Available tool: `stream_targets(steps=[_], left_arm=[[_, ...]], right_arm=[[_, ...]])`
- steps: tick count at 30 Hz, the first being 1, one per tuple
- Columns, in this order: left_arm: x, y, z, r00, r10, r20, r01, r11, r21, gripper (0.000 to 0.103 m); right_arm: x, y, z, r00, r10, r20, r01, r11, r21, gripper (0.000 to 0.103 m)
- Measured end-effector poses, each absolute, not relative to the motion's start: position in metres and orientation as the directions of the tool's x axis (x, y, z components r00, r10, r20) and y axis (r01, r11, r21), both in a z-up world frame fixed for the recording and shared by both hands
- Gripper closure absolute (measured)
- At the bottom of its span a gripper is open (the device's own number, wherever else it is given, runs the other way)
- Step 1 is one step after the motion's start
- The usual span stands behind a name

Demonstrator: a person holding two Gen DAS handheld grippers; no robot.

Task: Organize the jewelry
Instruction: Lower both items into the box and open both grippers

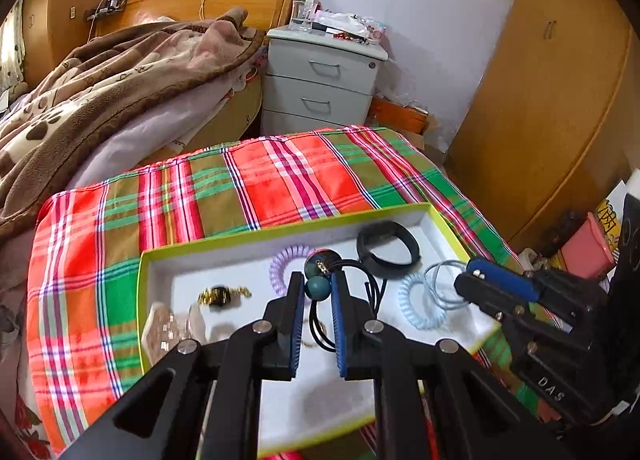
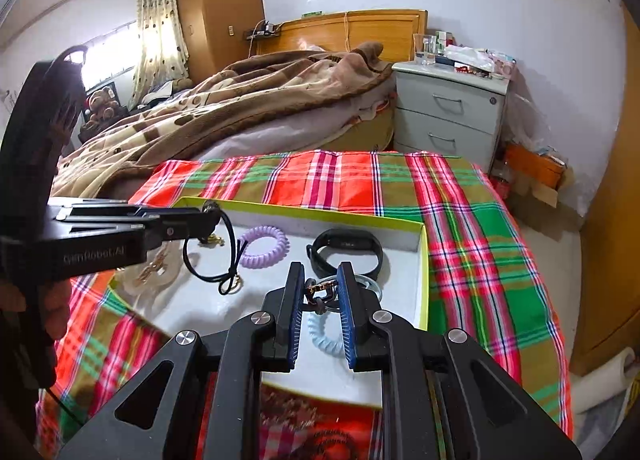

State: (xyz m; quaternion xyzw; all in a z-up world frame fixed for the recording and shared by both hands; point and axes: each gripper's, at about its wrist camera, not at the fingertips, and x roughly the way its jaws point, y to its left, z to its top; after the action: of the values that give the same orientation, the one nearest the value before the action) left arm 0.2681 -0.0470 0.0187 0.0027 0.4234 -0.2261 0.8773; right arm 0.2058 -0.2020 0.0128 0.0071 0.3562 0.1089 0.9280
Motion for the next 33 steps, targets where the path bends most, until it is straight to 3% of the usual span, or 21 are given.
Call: stream_targets(steps=[28, 33], left_arm=[[0.299, -0.064, -0.025, 0.469, -0.35, -0.811, 0.364, 0.913, -0.183, 0.088], [0.297, -0.065, -0.024, 0.47, -0.348, -0.811, 0.369, 0.912, -0.178, 0.079]], right_arm=[[0.228, -0.214, -0.026, 0.652, 0.161, -0.741, -0.156, 0.985, 0.076, 0.085], [0.228, -0.214, -0.026, 0.652, 0.151, -0.743, -0.148, 0.986, 0.07, 0.085]])
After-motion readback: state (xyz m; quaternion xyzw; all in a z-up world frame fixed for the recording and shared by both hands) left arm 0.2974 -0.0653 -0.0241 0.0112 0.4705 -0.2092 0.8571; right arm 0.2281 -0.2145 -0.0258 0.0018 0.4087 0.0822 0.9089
